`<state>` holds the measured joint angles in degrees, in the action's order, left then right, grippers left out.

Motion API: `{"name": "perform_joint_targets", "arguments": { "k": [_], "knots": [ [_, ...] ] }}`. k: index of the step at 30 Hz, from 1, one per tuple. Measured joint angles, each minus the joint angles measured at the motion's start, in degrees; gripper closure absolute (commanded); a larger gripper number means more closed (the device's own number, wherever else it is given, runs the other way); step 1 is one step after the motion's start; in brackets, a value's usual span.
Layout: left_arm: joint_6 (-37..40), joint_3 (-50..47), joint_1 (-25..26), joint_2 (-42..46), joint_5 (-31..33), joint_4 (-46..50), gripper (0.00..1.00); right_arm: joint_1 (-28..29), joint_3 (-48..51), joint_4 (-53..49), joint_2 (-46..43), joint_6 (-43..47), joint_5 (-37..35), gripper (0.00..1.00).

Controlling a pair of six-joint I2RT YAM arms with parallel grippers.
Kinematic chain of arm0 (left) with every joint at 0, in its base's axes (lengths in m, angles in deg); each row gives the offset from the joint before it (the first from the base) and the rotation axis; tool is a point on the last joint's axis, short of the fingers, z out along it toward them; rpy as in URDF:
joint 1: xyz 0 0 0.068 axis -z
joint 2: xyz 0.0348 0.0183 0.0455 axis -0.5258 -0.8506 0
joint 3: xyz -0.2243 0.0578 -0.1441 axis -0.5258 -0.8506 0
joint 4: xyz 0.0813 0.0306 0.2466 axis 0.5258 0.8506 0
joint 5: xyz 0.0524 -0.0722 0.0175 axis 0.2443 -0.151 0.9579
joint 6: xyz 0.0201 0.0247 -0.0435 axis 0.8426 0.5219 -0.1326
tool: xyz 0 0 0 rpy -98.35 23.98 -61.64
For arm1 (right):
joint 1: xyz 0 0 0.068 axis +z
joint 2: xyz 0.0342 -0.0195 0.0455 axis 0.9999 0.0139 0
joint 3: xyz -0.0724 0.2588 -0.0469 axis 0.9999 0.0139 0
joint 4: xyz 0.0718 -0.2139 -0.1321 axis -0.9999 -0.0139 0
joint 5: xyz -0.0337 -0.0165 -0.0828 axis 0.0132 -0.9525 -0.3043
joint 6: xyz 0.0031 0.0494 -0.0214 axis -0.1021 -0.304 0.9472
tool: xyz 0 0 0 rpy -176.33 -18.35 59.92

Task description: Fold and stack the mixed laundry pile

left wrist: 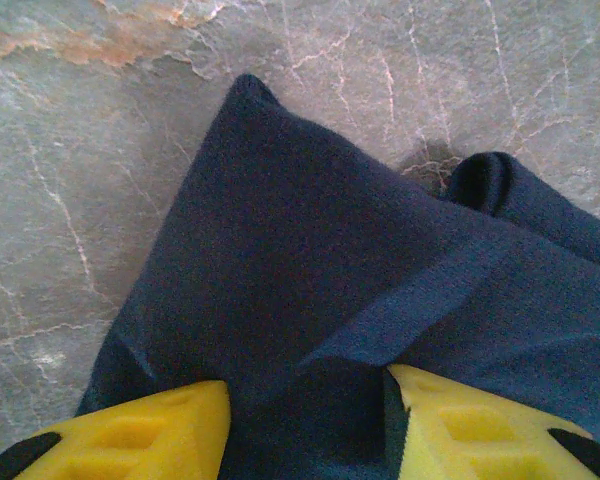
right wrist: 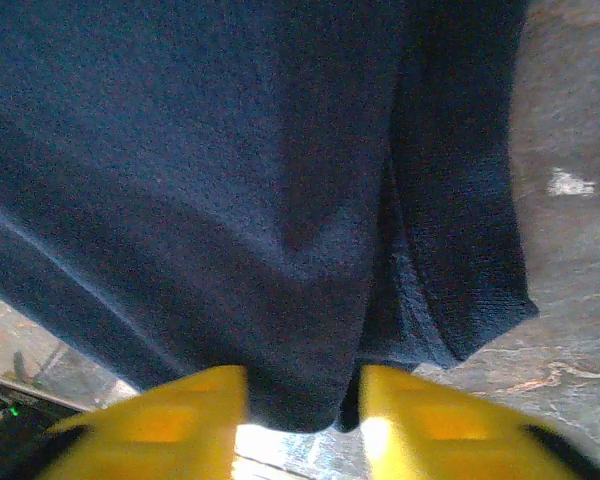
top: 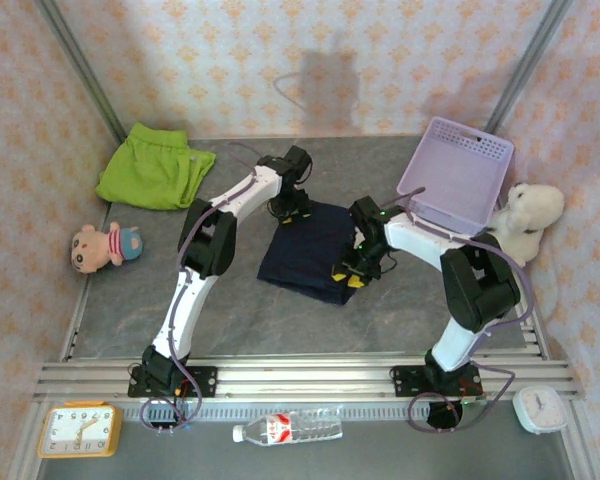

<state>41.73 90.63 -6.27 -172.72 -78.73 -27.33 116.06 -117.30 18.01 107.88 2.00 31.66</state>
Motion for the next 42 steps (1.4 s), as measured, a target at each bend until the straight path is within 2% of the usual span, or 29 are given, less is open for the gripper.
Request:
{"name": "perform_joint_targets", "arguments": {
  "k": [2,3,4,6,8,14,20,25,31,34,42],
  "knots": [
    [0.0,0.0,0.0,0.0,0.0,0.0,0.55,0.1,0.9,0.7,0.0,0.1,0.4,0.49],
    [0.0,-0.2,0.0,0.1,0.0,0.0,0.55,0.1,1.0,0.9,0.2,0.1,0.8,0.52],
    [0.0,-0.3,0.0,0.2,0.0,0.0,0.55,0.1,1.0,1.1,0.6,0.2,1.1,0.61],
    [0.0,-0.3,0.0,0.2,0.1,0.0,0.55,0.2,1.0,2.0,1.6,0.2,1.5,0.86],
    [0.0,-0.4,0.0,0.2,0.2,0.0,0.55,0.4,1.0,2.5,2.3,0.1,1.7,1.0],
    [0.0,-1.4,0.0,0.7,0.3,-0.4,0.56,0.4,1.2,1.0,0.2,-0.5,1.3,1.0],
    [0.0,-1.5,0.1,0.7,0.1,0.1,0.56,0.4,6.9,1.4,-6.4,-1.0,1.0,1.0],
    [0.0,-2.2,0.8,1.2,0.1,0.7,0.56,0.4,9.0,4.1,-1.3,-2.1,0.0,1.0],
    [0.0,-5.7,0.8,3.2,0.3,-0.2,0.58,-0.3,4.9,0.7,2.1,-2.0,-2.1,1.0],
    [0.0,-11.8,0.7,6.9,1.9,-1.4,0.58,-2.1,2.6,-1.2,3.3,-1.7,-4.0,1.0],
    [-3.8,-37.8,-0.3,23.4,5.8,-3.5,0.55,-6.9,-9.8,-6.0,10.3,3.3,-12.2,0.98]
  ]
}}
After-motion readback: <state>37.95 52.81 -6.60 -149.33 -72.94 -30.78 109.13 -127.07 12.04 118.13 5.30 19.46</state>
